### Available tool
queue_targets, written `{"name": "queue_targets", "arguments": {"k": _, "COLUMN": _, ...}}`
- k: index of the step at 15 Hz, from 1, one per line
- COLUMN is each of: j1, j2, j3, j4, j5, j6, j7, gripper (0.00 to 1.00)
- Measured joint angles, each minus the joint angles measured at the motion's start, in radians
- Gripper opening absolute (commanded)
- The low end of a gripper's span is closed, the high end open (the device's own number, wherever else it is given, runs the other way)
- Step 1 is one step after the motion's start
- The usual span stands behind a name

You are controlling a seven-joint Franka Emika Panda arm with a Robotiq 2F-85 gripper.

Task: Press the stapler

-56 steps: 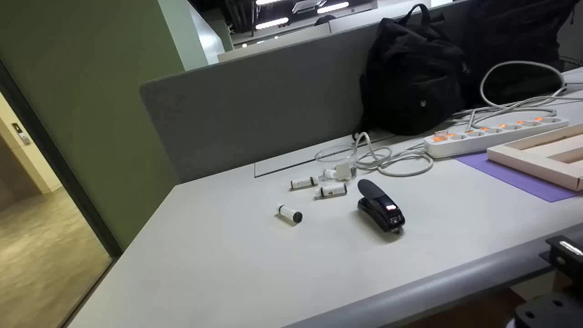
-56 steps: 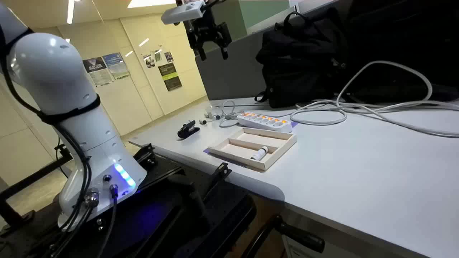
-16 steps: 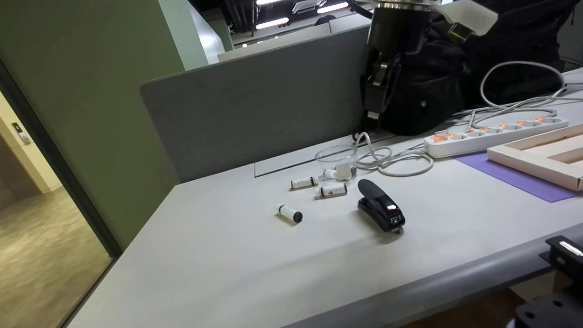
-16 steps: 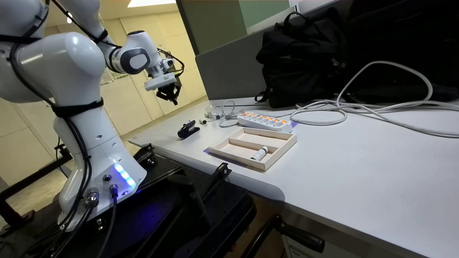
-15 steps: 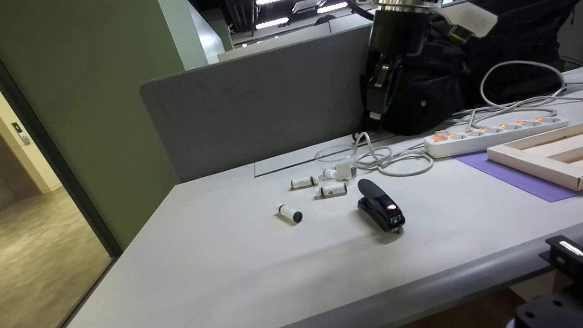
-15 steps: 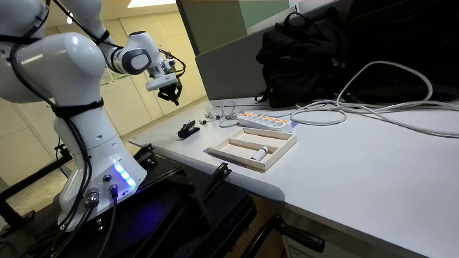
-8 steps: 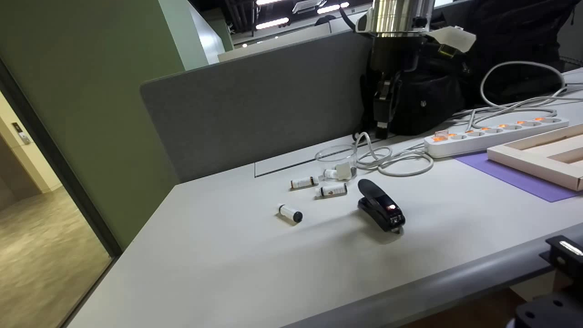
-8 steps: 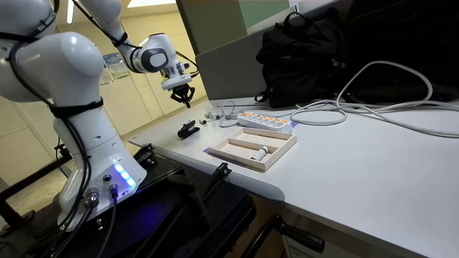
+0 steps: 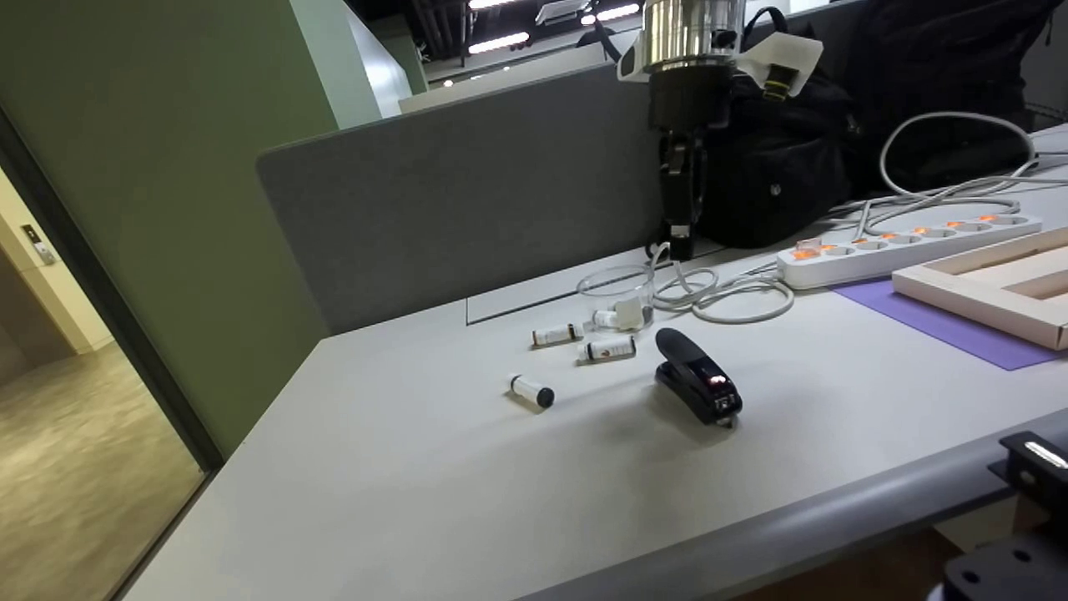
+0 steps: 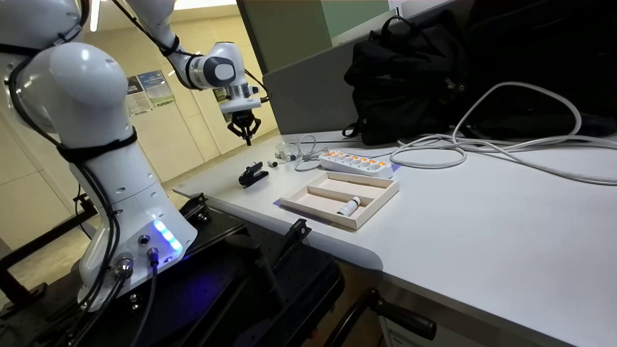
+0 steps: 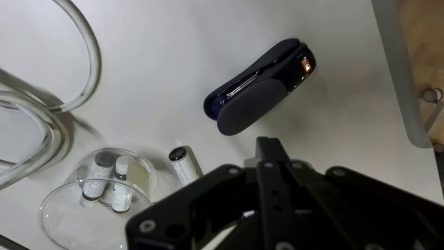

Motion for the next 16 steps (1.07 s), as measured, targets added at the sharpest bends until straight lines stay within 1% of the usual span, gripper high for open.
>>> {"name": "queue_targets", "arguments": {"k": 3, "j1": -0.044, "j2": 0.053, "j3": 0.05, "j4": 0.015, "j5": -0.056, "j6": 0.003, "j7": 0.021, "gripper": 0.0}}
{"name": "queue_targets", "arguments": {"k": 7, "j1": -0.068, "j2": 0.123, "j3": 0.093, "j4": 0.029, "j5": -0.131, "j6": 0.056, "j7": 0.046, "gripper": 0.0}}
{"name": "queue_targets", "arguments": {"k": 10, "j1": -0.077, "j2": 0.156, "j3": 0.11, "j4": 0.032, "j5": -0.197, "j6": 0.113, "j7": 0.066, "gripper": 0.0}}
{"name": "queue_targets", "arguments": {"k": 16, "j1": -0.097, "j2": 0.191, "j3": 0.116, "j4": 0.036, "j5": -0.314, "j6": 0.153, "j7": 0.101, "gripper": 0.0}}
